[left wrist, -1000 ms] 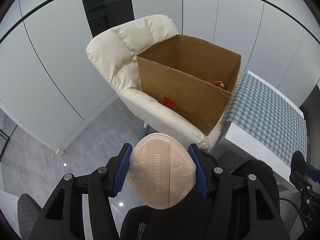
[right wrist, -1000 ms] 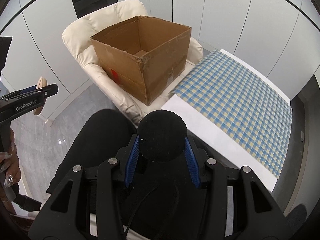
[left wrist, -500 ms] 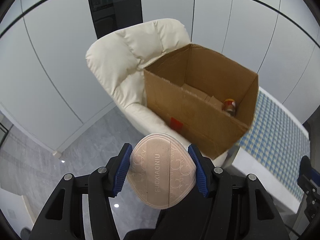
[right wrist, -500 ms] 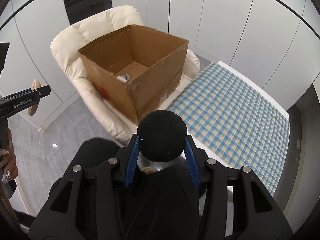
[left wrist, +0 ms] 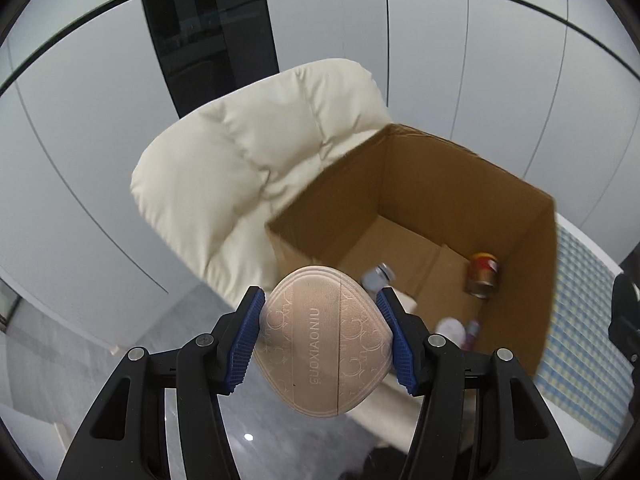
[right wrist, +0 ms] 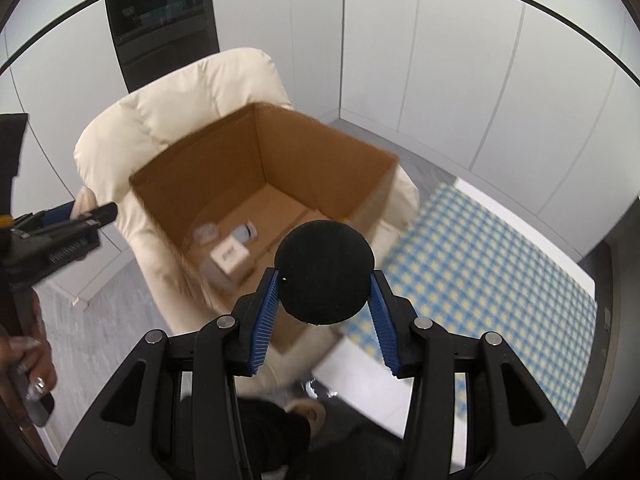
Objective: Organize objects
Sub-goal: 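Open the right tool to drop the compact while the left tool drops the puff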
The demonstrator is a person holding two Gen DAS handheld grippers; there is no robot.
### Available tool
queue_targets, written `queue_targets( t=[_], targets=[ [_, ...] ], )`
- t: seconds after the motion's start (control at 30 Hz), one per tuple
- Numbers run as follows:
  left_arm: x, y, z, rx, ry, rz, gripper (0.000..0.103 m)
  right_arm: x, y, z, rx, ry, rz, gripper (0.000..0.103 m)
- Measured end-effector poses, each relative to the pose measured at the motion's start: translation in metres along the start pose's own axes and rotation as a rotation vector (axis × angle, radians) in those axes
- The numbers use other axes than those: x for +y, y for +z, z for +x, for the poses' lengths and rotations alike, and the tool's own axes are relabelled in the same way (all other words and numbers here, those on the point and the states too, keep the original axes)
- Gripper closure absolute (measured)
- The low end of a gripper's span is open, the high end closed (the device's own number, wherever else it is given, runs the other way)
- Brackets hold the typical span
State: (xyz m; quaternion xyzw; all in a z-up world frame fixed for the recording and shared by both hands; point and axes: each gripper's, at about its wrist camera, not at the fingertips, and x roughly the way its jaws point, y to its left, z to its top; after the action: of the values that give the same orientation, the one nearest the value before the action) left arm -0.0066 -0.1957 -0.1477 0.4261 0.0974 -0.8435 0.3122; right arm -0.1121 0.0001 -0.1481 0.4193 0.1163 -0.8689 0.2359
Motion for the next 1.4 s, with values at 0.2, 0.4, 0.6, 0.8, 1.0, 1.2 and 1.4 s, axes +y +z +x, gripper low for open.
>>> queue_targets(
  t=[0.2,0.4,0.6,0.8,1.0,1.2,1.4],
  targets=[
    [-0.017,0.031,0.041,0.025,-0.015,0.027,0.045,0.023,0.041,0.053,0.014,0.048,-0.014,0.056],
    [-0.032,0.046,0.058,0.033,-0.041,0.063,0.045,0.035,0.055,0.089,0.042,0.068,-0.017,0.056],
    [-0.034,0.053,0.071,0.090,0.012,0.073,0.003,0.040,0.053,0.102,0.037,0.051,-0.056,0.004],
    [-0.029,0.052,0.066,0.103,-0.034,0.057,0.001,0.028,0.045,0.095,0.029,0.013,-0.030,0.000],
    [-0.037,0.049,0.054,0.098,-0.045,0.083,0.001,0.011,0.041,0.085,0.043,-0.014,0.039,0.000],
    [-0.048,0.047,0.032,0.104,-0.042,0.152,0.001,-0.004,0.032,0.058,0.044,-0.033,0.122,0.000],
    [-0.058,0.046,-0.011,0.074,-0.087,0.212,0.001,-0.022,0.018,0.016,0.039,-0.098,0.266,0.000]
  ],
)
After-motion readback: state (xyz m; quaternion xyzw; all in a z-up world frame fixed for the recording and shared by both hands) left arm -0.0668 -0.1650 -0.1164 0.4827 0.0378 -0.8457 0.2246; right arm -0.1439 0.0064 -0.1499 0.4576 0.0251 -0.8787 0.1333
